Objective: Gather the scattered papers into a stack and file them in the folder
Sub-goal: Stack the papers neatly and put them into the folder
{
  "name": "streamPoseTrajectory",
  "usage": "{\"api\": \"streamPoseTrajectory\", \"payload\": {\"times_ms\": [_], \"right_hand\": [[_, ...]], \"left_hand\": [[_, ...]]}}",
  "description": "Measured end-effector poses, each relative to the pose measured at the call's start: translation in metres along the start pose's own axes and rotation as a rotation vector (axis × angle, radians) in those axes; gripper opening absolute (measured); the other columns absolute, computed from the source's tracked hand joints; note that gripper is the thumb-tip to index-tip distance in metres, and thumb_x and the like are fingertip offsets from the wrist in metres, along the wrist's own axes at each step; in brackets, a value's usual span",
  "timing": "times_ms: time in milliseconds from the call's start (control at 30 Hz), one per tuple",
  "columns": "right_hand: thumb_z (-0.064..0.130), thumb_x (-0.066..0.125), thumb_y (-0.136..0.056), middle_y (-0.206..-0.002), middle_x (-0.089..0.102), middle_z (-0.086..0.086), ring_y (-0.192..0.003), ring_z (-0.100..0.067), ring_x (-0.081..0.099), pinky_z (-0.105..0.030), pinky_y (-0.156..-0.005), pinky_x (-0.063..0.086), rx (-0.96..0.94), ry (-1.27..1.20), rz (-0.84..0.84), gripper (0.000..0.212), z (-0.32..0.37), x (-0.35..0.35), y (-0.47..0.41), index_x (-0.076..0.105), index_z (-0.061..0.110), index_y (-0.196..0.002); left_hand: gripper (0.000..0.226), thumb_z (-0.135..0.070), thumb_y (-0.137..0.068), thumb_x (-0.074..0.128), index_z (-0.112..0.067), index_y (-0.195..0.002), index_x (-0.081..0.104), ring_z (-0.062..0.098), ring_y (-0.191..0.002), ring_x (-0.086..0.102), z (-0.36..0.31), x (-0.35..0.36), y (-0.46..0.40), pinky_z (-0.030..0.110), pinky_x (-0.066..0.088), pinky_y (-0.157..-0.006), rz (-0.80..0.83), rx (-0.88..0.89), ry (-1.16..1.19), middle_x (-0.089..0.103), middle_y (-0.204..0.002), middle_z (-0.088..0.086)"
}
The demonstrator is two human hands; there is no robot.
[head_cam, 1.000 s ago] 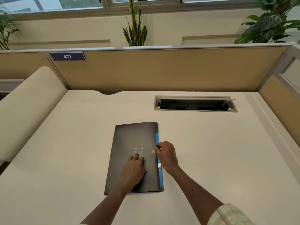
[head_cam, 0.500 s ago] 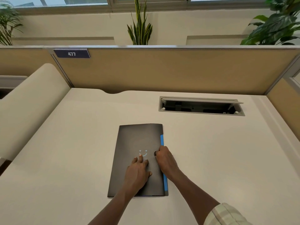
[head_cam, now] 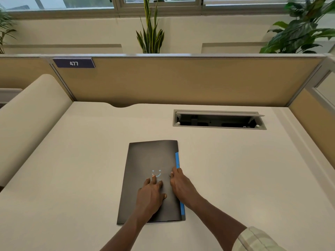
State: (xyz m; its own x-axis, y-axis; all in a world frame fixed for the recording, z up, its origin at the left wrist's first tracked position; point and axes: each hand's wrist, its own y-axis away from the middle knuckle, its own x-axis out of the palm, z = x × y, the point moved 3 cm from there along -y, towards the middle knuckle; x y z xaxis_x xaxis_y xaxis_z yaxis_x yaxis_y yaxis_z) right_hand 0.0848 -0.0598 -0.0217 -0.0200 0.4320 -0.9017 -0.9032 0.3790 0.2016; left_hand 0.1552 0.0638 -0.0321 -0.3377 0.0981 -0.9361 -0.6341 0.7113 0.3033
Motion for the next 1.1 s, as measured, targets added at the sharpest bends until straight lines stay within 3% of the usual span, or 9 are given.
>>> {"api": "streamPoseTrajectory", "payload": {"times_ms": [133,233,433,567,700,800,900,1100], "right_hand": [[0.002,0.042,-0.097,-0.117,0.048,-0.022,-0.107,-0.032,0.047,-0.033,-0.081,0.046,-0.076,0.132,0.001,0.021,0.001,0.002,-0.005,0.062,-0.002,-0.102],[0.004,0.041,-0.097,-0.122,0.048,-0.023,-0.112,-0.033,0.046,-0.036,-0.088,0.045,-0.083,0.127,-0.021,0.024,0.004,0.0,-0.004,0.058,-0.003,-0.111],[-0.002,0.042,-0.084,-0.126,0.042,-0.013,-0.111,-0.026,0.044,-0.034,-0.09,0.047,0.028,-0.099,-0.09,0.04,0.004,-0.002,0.014,0.045,0.005,-0.123],[0.026,0.06,-0.084,-0.13,0.037,-0.011,-0.116,-0.027,0.038,-0.033,-0.095,0.044,0.285,-0.198,-0.151,0.061,0.001,0.0,0.035,0.033,0.009,-0.137],[0.051,0.071,-0.076,-0.127,0.041,-0.012,-0.118,-0.028,0.041,-0.034,-0.09,0.045,0.525,-0.279,-0.111,0.082,-0.002,0.007,0.05,0.032,0.006,-0.132],[0.053,0.074,-0.071,-0.124,0.045,-0.012,-0.116,-0.029,0.045,-0.033,-0.088,0.045,0.586,-0.332,-0.098,0.077,-0.001,0.015,0.057,0.037,0.008,-0.122],[0.05,0.073,-0.073,-0.118,0.052,-0.012,-0.11,-0.028,0.05,-0.033,-0.09,0.046,0.579,-0.342,-0.063,0.066,0.003,0.02,0.058,0.044,0.007,-0.114],[0.036,0.079,-0.073,-0.115,0.056,-0.01,-0.105,-0.026,0.056,-0.029,-0.082,0.046,0.603,-0.366,-0.039,0.06,0.015,0.022,0.055,0.045,0.008,-0.113]], "left_hand": [[0.059,-0.053,-0.093,0.049,-0.025,-0.144,0.042,0.027,-0.145,0.029,0.0,-0.001,0.0,0.039,0.041,-0.109,-0.005,0.007,0.003,0.027,-0.161,0.005],[0.062,-0.053,-0.091,0.051,-0.024,-0.145,0.041,0.026,-0.146,0.027,0.005,-0.002,0.002,0.04,0.036,-0.113,0.008,0.015,0.039,0.025,-0.162,0.004],[0.063,-0.036,-0.085,0.068,-0.016,-0.142,0.049,0.022,-0.141,0.039,0.026,-0.012,0.014,0.03,0.031,-0.113,-0.048,0.011,0.276,0.037,-0.156,0.007],[0.064,-0.023,-0.083,0.073,-0.011,-0.141,0.049,0.025,-0.139,0.04,0.05,-0.017,0.029,0.029,0.03,-0.113,-0.151,-0.064,0.364,0.04,-0.153,0.009],[0.078,-0.026,-0.079,0.076,-0.009,-0.146,0.039,0.034,-0.139,0.032,0.074,-0.017,0.049,0.04,0.035,-0.11,-0.247,-0.235,0.375,0.035,-0.153,0.015],[0.092,-0.036,-0.078,0.076,-0.007,-0.15,0.027,0.038,-0.141,0.025,0.087,-0.01,0.06,0.047,0.034,-0.11,-0.211,-0.395,0.449,0.029,-0.154,0.02],[0.101,-0.04,-0.075,0.078,0.0,-0.149,0.023,0.038,-0.137,0.032,0.094,-0.004,0.065,0.045,0.034,-0.108,-0.178,-0.486,0.511,0.037,-0.149,0.021],[0.08,-0.031,-0.072,0.079,-0.003,-0.135,0.039,0.038,-0.113,0.054,0.093,-0.006,0.064,0.042,0.046,-0.092,-0.174,-0.49,0.515,0.057,-0.124,0.017]]}}
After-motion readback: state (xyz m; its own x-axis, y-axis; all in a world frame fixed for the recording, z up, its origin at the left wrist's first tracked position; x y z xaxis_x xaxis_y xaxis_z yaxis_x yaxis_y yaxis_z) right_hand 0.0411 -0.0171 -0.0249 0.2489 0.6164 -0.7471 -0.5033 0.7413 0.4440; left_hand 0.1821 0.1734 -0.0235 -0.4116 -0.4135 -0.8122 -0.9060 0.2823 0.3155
